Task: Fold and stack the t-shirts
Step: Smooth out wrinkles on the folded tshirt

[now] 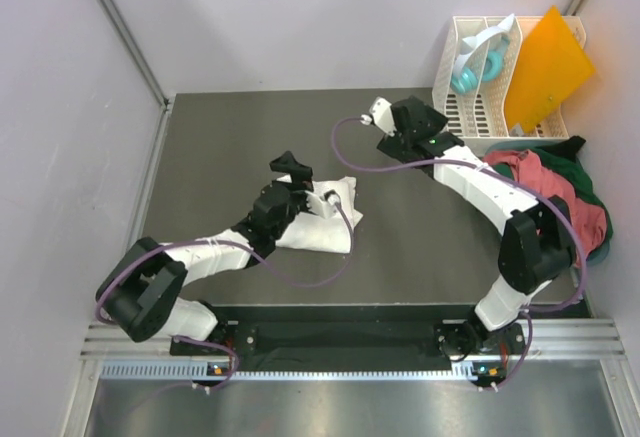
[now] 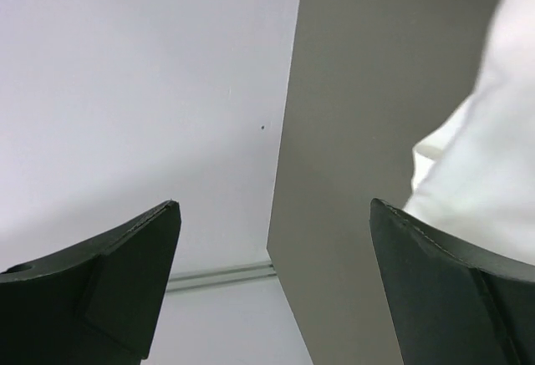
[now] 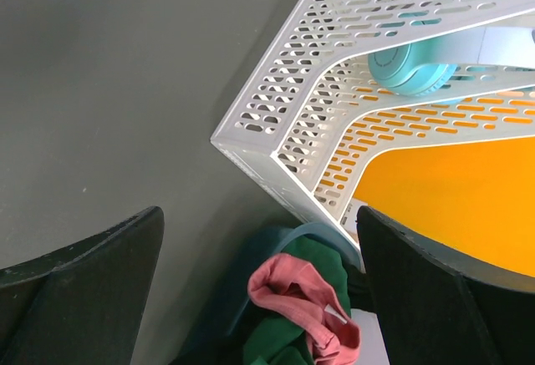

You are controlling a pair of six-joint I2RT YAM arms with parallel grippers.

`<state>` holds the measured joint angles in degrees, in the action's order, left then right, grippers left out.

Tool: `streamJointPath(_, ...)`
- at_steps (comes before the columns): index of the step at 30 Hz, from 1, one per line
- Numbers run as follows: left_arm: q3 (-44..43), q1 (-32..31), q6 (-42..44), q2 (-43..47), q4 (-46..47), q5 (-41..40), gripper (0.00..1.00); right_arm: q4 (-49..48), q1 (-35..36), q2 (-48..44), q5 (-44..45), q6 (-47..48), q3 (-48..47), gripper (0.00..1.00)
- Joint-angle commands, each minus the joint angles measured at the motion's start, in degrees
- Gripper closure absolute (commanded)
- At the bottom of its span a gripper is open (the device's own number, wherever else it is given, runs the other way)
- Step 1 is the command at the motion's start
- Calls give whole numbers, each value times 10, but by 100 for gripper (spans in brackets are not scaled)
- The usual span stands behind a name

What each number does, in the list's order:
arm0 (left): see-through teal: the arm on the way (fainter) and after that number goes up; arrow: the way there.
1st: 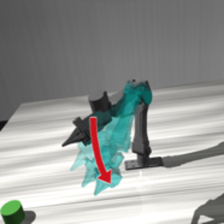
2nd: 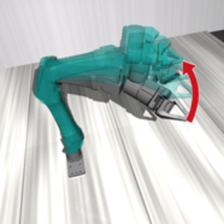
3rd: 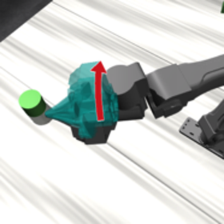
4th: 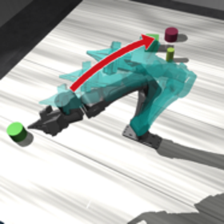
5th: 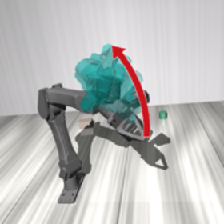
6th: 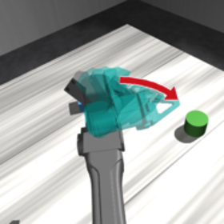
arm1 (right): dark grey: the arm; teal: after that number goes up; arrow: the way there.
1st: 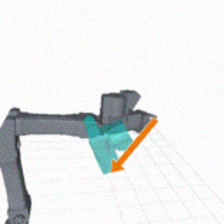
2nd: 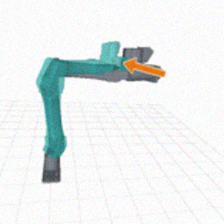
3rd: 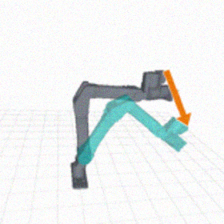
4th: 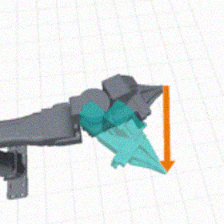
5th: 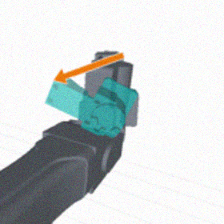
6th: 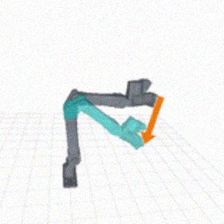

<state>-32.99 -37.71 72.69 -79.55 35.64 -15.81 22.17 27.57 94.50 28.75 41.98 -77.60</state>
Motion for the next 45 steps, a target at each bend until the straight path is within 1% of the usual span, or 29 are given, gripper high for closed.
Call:
streamJointPath(1,32,-16,33,-12,32,-26,1,-11,-9,9,-6,-2,-40,2)
streamJointPath(3,54,-16,34,-39,33,-49,1,-10,-8,11,-6,-5,-43,2)
streamJointPath(5,69,-11,42,-70,78,-75,1,-6,-9,10,-9,-8,-48,2)
streamJointPath(7,86,-1,54,-125,122,-90,1,1,-9,9,-12,-13,-53,2)
streamJointPath(9,86,10,54,-167,145,-98,1,8,-8,6,-14,-18,-62,2)
streamJointPath(11,80,11,50,-186,127,-98,1,12,-6,1,-14,-19,-67,2)
streamJointPath(14,73,12,43,-210,133,-96,1,17,-3,-5,-15,-17,-71,2)
streamJointPath(15,66,11,42,-216,158,-99,1,19,-3,-6,-15,-16,-72,2)
streamJointPath(17,49,12,31,-214,163,-115,1,20,-2,-9,-14,-15,-68,2)
streamJointPath(18,18,12,22,-198,138,-120,1,19,-2,-10,-14,-17,-65,2)
streamJointPath(20,-25,15,-24,-175,87,-136,1,19,0,-14,-13,-18,-58,2)
streamJointPath(21,-66,16,-39,-151,43,-139,1,17,2,-18,-13,-18,-56,2)
streamJointPath(22,-84,16,-59,-140,30,-139,1,16,3,-19,-13,-17,-54,2)
streamJointPath(24,-135,15,-78,-106,-3,-132,1,16,6,-19,-15,-16,-53,2)
streamJointPath(25,-151,15,-98,-97,-49,-128,1,14,5,-19,-15,-15,-53,2)
streamJointPath(28,-194,14,-119,-62,-128,-93,1,14,9,-17,-14,-15,-58,2)
streamJointPath(29,-198,14,-123,-39,-191,-74,1,14,10,-17,-15,-12,-62,2)
streamJointPath(30,-199,14,-126,-25,-238,-18,1,11,11,-18,-14,-9,-62,2)
streamJointPath(31,-192,14,-126,-11,-268,15,1,9,12,-18,-14,-6,-62,2)
streamJointPath(32,-186,14,-120,18,-352,51,1,9,13,-19,-14,-1,-62,2)
streamJointPath(33,-168,15,-113,35,-395,94,1,5,14,-18,-11,2,-60,2)
streamJointPath(34,-154,15,-91,52,-421,177,1,3,14,-18,-10,2,-62,2)
streamJointPath(35,-147,16,-74,81,-508,223,1,2,15,-18,-10,2,-61,2)
streamJointPath(36,-135,15,-62,91,-535,250,1,2,15,-19,-9,2,-61,2)
streamJointPath(37,-132,15,-61,100,-557,296,3,1,16,-19,-8,3,-57,2)
streamJointPath(40,-142,15,-86,106,-624,327,13,-5,16,-28,-6,8,-48,2)
streamJointPath(42,-161,15,-104,99,-665,338,12,-10,16,-33,-2,15,-41,2)
streamJointPath(43,-167,15,-104,99,-677,346,8,-10,16,-35,-1,16,-39,2)
streamJointPath(45,-166,15,-102,102,-693,370,6,-11,17,-38,0,18,-38,2)
